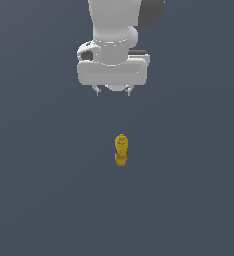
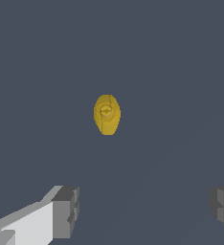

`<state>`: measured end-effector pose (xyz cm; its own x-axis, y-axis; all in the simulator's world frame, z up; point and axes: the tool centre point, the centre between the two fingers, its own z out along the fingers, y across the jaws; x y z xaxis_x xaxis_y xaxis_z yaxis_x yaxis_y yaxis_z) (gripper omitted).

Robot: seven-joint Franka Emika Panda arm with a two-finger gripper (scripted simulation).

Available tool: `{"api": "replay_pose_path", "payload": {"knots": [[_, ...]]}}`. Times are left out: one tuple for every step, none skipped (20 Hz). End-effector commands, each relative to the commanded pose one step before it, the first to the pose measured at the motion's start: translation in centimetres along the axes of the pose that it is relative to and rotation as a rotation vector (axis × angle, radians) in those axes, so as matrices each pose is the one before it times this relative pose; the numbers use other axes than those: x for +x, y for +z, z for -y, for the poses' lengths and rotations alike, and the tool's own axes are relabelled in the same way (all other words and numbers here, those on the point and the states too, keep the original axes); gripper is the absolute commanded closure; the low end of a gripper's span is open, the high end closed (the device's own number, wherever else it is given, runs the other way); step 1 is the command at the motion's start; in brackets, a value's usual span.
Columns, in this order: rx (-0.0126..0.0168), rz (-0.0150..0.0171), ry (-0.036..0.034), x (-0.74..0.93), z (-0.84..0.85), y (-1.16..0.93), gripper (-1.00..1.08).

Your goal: Pick up the object and move it to a goal position.

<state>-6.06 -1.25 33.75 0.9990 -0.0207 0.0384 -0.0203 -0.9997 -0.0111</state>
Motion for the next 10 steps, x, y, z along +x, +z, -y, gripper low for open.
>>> {"api": "replay_pose_path", "payload": {"knots": [[0.0,0.0,0.0,0.0,-0.001,0.0,-0.92],[-0.00043,-0.00039,-0.00104,0.015,0.0,0.003,-0.92],[-0.00127,-0.00117,-0.00314,0.043,0.004,0.006,-0.92],[-0.00205,-0.00189,-0.00506,0.07,0.002,0.009,-0.92],[-0.00281,-0.00261,-0.00698,0.094,0.002,0.009,-0.92],[-0.00353,-0.0033,-0.00882,0.112,0.0,0.005,-0.92],[-0.00406,-0.00383,-0.01021,0.118,-0.004,-0.009,-0.92],[-0.00343,-0.0033,-0.0087,0.085,-0.007,-0.026,-0.92],[-0.00252,-0.00249,-0.00646,0.048,-0.011,-0.038,-0.92],[-0.00164,-0.00171,-0.0043,0.017,-0.013,-0.044,-0.92]]}}
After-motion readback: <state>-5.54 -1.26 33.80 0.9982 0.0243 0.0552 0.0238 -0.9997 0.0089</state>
